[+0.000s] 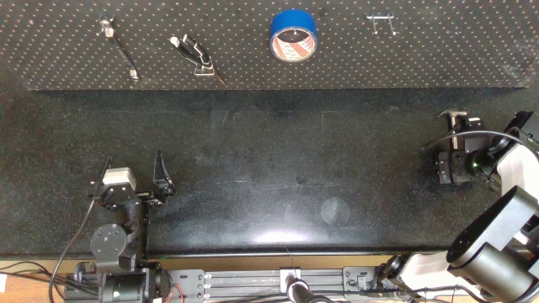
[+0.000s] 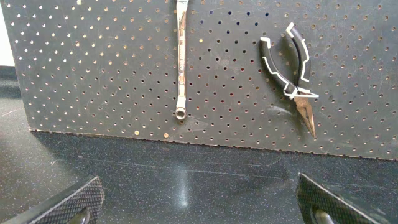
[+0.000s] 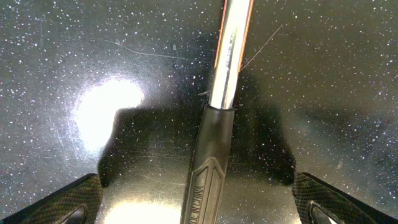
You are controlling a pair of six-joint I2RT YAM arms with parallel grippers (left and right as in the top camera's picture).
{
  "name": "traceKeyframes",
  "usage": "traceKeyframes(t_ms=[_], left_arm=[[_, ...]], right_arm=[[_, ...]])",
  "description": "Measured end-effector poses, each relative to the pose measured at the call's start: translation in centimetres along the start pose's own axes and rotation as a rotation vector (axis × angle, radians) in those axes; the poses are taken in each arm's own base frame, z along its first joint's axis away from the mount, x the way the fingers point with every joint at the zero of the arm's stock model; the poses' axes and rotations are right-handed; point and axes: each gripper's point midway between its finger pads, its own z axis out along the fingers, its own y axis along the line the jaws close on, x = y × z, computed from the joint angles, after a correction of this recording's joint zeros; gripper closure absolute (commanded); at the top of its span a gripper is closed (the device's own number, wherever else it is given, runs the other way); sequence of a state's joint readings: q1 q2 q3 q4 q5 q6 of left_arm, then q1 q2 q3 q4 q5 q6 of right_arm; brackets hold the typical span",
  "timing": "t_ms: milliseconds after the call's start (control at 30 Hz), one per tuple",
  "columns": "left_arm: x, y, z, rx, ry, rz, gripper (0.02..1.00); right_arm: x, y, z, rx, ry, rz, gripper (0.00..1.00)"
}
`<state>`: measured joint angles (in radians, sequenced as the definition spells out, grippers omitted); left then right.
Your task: Place Tools Onto Pegboard
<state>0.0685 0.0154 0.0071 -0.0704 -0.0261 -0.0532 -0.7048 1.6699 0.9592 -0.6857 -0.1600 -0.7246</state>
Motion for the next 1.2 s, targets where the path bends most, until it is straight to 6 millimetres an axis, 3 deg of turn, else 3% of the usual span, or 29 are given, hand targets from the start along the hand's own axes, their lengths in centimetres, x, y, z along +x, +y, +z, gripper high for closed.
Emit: traceKeyframes(t_ms=[233, 333, 633, 767, 933, 1100, 1200], left_arm=[[0.0, -0.01, 0.0, 0.0, 0.0, 0.0, 0.023], [0.0, -0.01, 0.0, 0.0, 0.0, 0.0, 0.023], [0.0, 0.0, 0.0, 0.0, 0.0, 0.0, 0.025], [0.0, 0.0, 0.0, 0.0, 0.0, 0.0, 0.023], [0.0, -0.01, 0.0, 0.0, 0.0, 0.0, 0.023], [0.0, -0.01, 0.0, 0.0, 0.0, 0.0, 0.023], [0.0, -0.01, 0.0, 0.0, 0.0, 0.0, 0.023]], right_arm=[[-0.17, -0.17, 0.01, 0.007, -0.007, -0.002, 0.012], [-0.17, -0.16, 0.01, 0.006, -0.007, -0.004, 0.139], [-0.17, -0.17, 0.01, 0.007, -0.007, -0.016, 0.145], [-0.05, -0.09, 0.27, -0.001, -0.001, -0.014, 0.222], [-0.04, -0.1, 0.27, 0.0, 0.0, -0.015, 0.235], [-0.05, -0.1, 0.27, 0.0, -0.001, -0.015, 0.367], [-0.05, -0.1, 0.27, 0.0, -0.001, -0.016, 0.391]])
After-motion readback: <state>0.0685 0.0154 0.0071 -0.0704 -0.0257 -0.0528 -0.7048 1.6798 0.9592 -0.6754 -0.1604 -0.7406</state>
